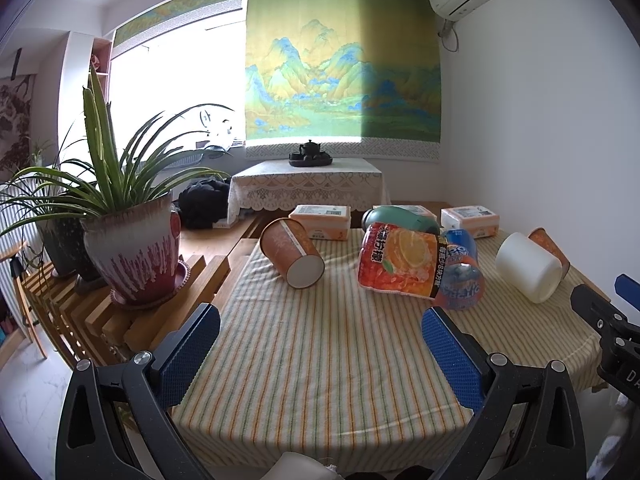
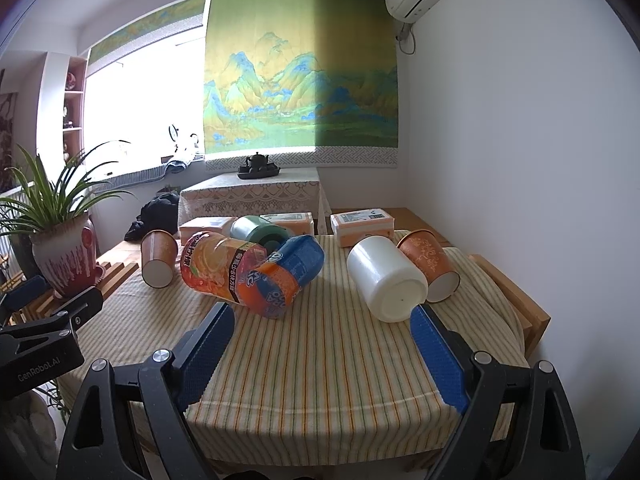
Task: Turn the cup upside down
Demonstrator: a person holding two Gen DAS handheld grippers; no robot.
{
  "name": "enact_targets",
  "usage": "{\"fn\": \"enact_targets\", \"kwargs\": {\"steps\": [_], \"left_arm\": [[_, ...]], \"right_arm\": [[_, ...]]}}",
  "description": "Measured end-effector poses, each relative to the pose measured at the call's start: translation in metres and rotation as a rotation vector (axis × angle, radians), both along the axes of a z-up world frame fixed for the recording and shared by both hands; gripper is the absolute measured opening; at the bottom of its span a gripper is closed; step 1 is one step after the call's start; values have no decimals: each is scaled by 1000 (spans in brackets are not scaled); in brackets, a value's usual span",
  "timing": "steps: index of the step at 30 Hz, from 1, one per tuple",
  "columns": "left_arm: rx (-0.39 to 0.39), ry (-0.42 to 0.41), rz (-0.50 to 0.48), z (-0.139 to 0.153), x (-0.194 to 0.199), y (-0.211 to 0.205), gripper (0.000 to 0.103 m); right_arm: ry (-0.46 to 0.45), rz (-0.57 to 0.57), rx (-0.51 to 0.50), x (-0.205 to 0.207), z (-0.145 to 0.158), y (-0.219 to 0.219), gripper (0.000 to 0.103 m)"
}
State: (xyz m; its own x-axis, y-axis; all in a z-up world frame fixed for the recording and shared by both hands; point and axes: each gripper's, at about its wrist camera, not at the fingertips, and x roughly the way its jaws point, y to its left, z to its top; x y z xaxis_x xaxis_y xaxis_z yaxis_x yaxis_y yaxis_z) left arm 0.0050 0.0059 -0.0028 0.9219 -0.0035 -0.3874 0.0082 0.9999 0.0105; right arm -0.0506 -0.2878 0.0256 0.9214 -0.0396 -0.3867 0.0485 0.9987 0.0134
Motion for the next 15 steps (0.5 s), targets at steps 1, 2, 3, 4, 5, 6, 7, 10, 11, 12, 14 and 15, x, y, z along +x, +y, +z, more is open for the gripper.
{"fn": "enact_targets", "kwargs": {"steps": [1,2,3,4,5,6,7,10,11,12,14,15], "left_arm": [[0,3,-2,0,0,0,102],[0,4,-3,-1,1,0,102],[1,4,-2,-1,1,0,102],[3,3,-2,-2,1,0,102],[4,4,-3,-2,2,0,102],[5,1,-3,-2,1,0,102],[8,-1,-3,-2,2,-1,102],[10,-5,-4,-2,2,-1,102],[12,-6,-4,-3,2,-2,102],[14,-4,-5,-3,3,-2,102],[20,7,-8,-4,4,-3,102],[21,11,-10,-4,4,-4,102]], "right_arm": [[2,0,0,0,0,0,87],[3,0,0,1,-1,1,87],[3,-1,0,2,-1,1,87],[3,-1,1,2,-1,1,87],[3,-2,3,3,-1,0,87],[2,-2,3,3,-1,0,87],[3,-2,2,3,-1,0,87],[3,-3,4,4,-1,0,87],[4,-1,3,5,-2,0,87],[6,0,2,5,-2,0,87],[11,0,-2,7,-3,0,87],[14,1,-4,7,-3,0,87]]}}
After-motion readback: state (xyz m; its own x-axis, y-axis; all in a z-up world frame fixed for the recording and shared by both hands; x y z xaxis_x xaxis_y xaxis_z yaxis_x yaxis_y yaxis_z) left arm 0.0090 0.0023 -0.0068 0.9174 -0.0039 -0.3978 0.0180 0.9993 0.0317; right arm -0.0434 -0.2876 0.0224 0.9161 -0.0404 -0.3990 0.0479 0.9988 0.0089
